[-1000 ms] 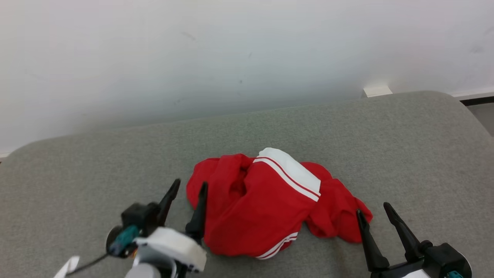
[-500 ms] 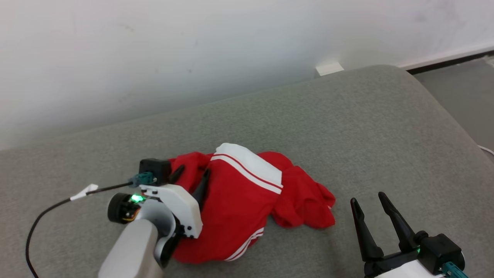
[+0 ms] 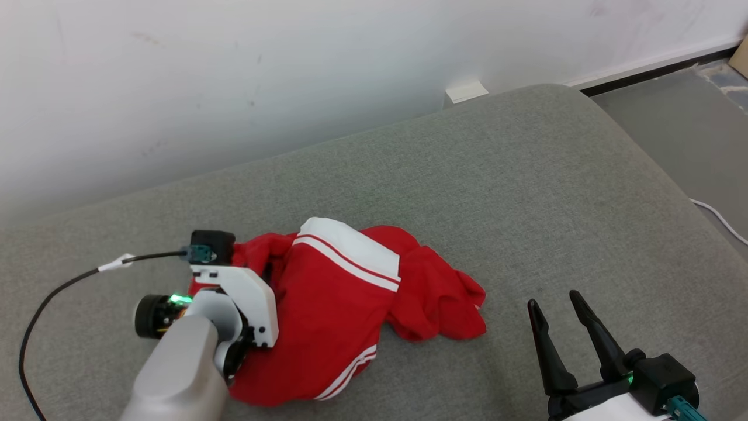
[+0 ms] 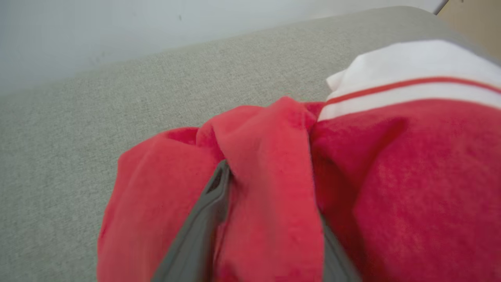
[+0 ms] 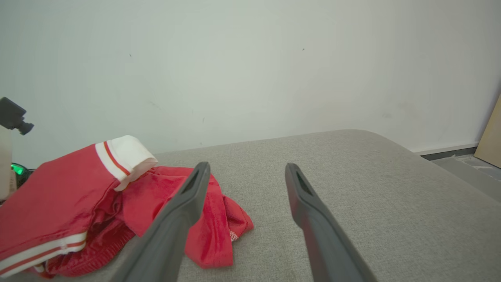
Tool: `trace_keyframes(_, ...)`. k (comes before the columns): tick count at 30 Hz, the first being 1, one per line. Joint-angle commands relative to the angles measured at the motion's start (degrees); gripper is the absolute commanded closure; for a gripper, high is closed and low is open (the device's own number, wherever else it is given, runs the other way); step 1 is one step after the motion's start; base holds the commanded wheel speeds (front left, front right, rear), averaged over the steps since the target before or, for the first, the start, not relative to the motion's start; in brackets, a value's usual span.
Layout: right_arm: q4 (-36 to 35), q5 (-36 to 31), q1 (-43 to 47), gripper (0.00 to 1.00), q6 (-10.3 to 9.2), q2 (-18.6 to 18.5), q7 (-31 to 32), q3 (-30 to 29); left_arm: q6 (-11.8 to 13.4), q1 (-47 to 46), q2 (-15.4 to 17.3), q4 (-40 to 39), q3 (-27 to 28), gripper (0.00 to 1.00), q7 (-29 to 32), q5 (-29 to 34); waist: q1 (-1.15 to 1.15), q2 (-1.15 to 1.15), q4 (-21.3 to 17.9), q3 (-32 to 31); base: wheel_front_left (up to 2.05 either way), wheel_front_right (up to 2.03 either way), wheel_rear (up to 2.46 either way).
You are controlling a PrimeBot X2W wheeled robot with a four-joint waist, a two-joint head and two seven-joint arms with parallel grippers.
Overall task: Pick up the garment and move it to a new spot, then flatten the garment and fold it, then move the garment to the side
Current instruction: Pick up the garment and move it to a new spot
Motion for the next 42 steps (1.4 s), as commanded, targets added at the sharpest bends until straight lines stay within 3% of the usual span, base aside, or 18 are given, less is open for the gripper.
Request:
trace_keyframes(1,0.0,0.6,-0.3,0.0,-0.1,0.1,0.1,-0.2,-0.2,-1.0,-0.1,0.6,-0.1,1.0,-0.9,-0.3,0.0,0.0,0.2,-0.2,0.0,0.0,0.0)
trace_keyframes(9,0.1,-0.1,0.8,0.0,-0.1,0.0,0.1,-1.1,-1.7,-3.5,-1.1,1.6,-0.7,1.0,-5.4,-1.5,0.0,0.0,3.3,-1.8,0.0,0.0,0.0)
trace_keyframes(15,0.2,-0.1,2.2,0.0,-0.1,-0.5,0.1,-1.5,-2.6,-4.8,1.0,-4.5,0.5,1.0,-7.2,-3.4,0.0,0.0,7.5,-4.0,0.0,0.0,0.0)
trace_keyframes(22,0.2,0.2,4.1,0.0,-0.1,-0.6,0.1,-1.7,-3.4,-5.7,6.0,-19.5,2.3,1.0,-1.3,-5.6,0.0,0.0,13.6,-5.6,0.0,0.0,0.0)
trace_keyframes(28,0.1,0.4,4.0,0.0,-0.1,-0.3,0.1,-1.4,-1.8,-5.2,11.2,-30.6,4.9,1.0,5.4,-6.6,0.0,0.0,18.5,-5.7,0.0,0.0,0.0)
trace_keyframes(32,0.0,0.4,3.5,0.0,-0.1,-0.1,0.1,-1.2,-1.3,-6.8,14.5,-31.9,6.7,1.0,7.1,-6.1,0.0,0.0,20.7,-5.2,0.0,0.0,0.0)
trace_keyframes(37,0.2,0.6,3.1,0.0,-0.1,0.1,0.1,-0.7,-1.1,-8.9,17.0,-27.1,8.1,1.0,7.8,-6.5,0.0,0.0,24.4,-3.8,0.0,0.0,0.0)
trace_keyframes(42,-0.1,0.4,1.2,0.0,-0.1,0.2,0.1,-0.3,-1.1,-10.6,15.5,-19.8,8.6,1.0,5.4,-8.1,0.0,0.0,27.1,-0.8,0.0,0.0,0.0)
